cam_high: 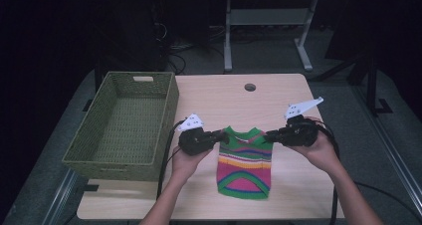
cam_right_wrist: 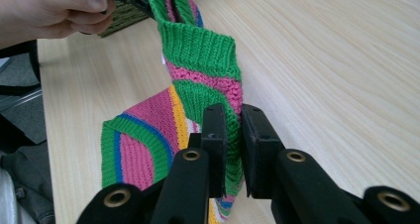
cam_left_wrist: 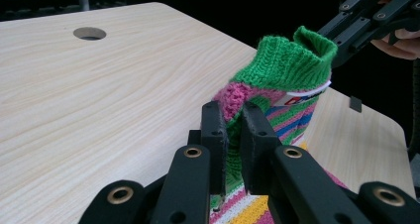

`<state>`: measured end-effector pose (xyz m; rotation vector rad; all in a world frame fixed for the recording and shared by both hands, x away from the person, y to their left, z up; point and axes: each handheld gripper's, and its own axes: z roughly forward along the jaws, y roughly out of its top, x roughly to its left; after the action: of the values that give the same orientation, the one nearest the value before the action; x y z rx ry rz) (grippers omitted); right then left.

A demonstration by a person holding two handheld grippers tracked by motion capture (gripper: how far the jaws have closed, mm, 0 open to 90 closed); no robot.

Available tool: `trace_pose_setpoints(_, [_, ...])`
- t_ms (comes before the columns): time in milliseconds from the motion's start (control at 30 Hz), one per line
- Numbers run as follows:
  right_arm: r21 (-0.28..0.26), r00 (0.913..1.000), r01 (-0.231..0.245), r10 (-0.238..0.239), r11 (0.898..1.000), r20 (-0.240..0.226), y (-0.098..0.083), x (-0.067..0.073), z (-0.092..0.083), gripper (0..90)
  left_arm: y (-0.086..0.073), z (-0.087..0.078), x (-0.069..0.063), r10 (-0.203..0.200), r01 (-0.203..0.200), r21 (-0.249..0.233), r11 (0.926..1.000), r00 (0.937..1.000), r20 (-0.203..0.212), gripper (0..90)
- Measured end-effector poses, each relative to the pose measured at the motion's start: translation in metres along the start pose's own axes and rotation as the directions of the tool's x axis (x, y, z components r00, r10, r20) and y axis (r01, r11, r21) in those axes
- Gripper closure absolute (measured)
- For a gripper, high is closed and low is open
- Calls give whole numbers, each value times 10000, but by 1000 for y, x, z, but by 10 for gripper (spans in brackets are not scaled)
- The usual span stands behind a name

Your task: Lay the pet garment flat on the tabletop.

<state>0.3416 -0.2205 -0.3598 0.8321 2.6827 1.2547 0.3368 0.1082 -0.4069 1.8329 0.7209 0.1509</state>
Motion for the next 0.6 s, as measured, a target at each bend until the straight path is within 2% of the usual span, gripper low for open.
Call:
trace_pose_setpoints(267, [206, 9996, -186, 181, 9996, 206, 6, -10, 5, 803, 2, 4, 6, -62, 65, 123, 9999, 9997, -229, 820])
trace_pose_setpoints(367, [251, 9993, -228, 220, 9994, 294, 9, -14, 6, 803, 1, 6, 10, -234, 234, 0, 9997, 9993, -294, 820])
trace_pose_setpoints(600, [391, 9981, -330, 309, 9987, 531, 14, -24, 11, 799, -2, 12, 17, -495, 499, 67, 9987, 9976, -494, 820])
